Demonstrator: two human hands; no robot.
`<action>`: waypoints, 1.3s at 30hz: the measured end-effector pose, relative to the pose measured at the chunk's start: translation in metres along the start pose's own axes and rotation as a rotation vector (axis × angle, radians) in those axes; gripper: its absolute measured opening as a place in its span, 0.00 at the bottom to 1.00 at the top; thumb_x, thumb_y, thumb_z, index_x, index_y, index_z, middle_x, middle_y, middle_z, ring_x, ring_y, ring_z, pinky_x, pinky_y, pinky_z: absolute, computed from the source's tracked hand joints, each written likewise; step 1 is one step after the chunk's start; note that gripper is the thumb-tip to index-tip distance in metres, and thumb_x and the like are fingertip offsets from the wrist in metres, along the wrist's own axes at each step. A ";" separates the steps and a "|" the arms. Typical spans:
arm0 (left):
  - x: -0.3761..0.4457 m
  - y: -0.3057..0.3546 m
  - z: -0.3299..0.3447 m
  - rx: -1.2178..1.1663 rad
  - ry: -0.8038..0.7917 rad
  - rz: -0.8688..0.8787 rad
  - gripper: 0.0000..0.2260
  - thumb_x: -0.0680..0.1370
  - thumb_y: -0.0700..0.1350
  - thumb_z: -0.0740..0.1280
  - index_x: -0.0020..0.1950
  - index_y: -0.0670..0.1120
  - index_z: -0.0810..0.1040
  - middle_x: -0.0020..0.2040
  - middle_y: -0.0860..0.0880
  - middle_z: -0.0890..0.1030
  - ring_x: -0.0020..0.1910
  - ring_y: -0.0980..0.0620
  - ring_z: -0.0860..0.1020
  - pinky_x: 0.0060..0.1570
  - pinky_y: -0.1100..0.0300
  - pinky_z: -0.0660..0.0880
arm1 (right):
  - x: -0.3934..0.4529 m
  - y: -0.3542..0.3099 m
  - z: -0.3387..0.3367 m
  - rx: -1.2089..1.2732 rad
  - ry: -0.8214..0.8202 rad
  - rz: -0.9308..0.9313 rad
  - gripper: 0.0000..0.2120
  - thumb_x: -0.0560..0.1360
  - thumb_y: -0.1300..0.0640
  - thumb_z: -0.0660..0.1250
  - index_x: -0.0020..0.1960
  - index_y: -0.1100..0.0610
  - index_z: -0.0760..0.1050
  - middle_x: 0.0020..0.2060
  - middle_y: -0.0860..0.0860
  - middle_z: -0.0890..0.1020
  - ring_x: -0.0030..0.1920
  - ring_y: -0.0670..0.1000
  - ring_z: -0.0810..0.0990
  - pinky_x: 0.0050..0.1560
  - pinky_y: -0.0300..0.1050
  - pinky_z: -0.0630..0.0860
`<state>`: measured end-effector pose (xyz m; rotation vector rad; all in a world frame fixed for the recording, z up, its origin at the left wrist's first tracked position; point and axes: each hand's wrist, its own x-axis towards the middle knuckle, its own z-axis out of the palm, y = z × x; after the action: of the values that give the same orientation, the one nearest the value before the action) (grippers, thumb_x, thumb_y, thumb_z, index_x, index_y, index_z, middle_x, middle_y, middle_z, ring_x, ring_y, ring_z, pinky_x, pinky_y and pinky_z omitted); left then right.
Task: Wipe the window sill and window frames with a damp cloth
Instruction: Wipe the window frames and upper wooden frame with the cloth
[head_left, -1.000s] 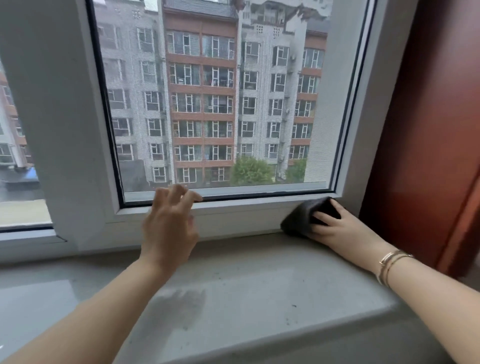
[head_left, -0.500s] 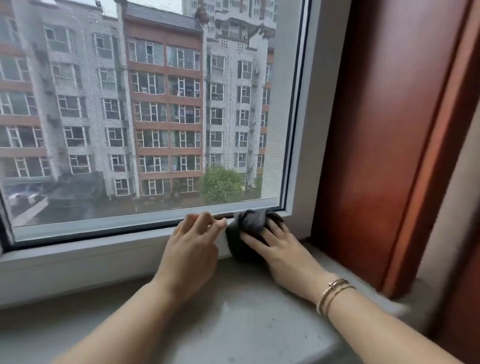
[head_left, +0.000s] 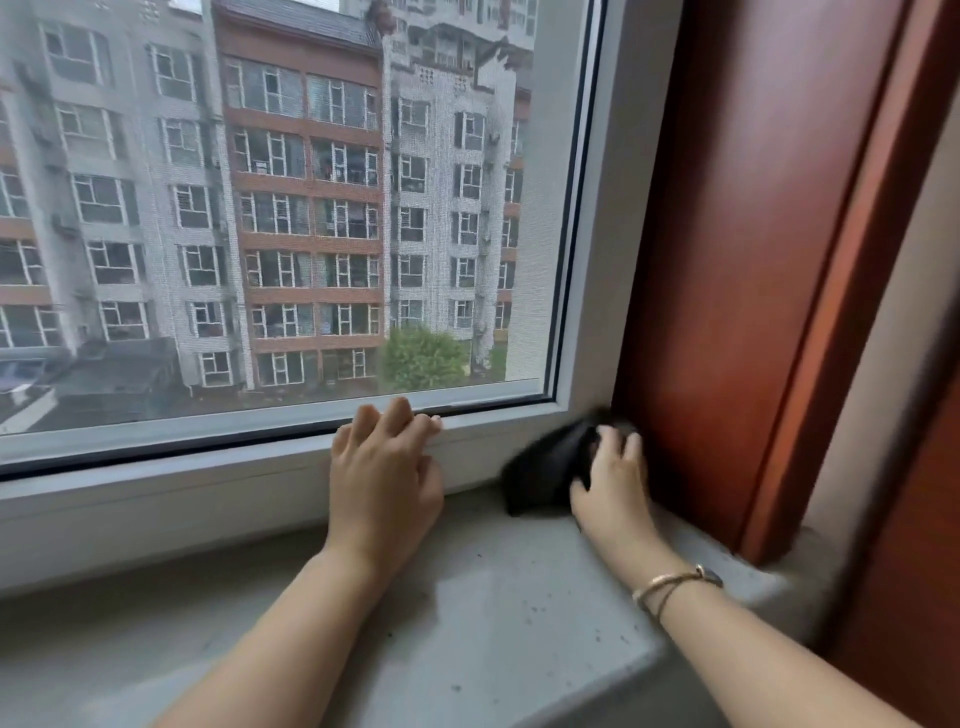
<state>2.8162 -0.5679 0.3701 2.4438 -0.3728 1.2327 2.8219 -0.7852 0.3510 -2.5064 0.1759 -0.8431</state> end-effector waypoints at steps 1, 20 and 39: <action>0.001 0.000 0.001 -0.010 0.011 -0.013 0.17 0.67 0.45 0.55 0.48 0.48 0.81 0.44 0.52 0.75 0.48 0.47 0.69 0.46 0.52 0.69 | 0.002 0.000 -0.003 0.043 -0.078 0.108 0.28 0.74 0.64 0.65 0.71 0.64 0.60 0.66 0.62 0.64 0.66 0.62 0.66 0.67 0.47 0.61; 0.012 -0.001 -0.004 -0.076 -0.020 -0.051 0.14 0.66 0.43 0.60 0.49 0.48 0.79 0.46 0.51 0.73 0.49 0.46 0.67 0.49 0.52 0.67 | 0.033 -0.073 0.008 0.870 0.139 0.841 0.21 0.74 0.67 0.56 0.67 0.63 0.64 0.64 0.58 0.72 0.62 0.59 0.73 0.64 0.53 0.71; 0.010 -0.003 -0.012 -0.037 -0.048 -0.035 0.14 0.66 0.42 0.61 0.49 0.47 0.78 0.47 0.50 0.73 0.48 0.46 0.66 0.49 0.50 0.68 | 0.046 -0.105 -0.032 0.704 -0.063 0.330 0.37 0.77 0.72 0.51 0.77 0.47 0.41 0.77 0.53 0.50 0.75 0.57 0.54 0.72 0.51 0.52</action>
<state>2.8152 -0.5607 0.3842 2.4419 -0.3611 1.1441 2.8365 -0.7190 0.4487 -1.7777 0.2180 -0.5594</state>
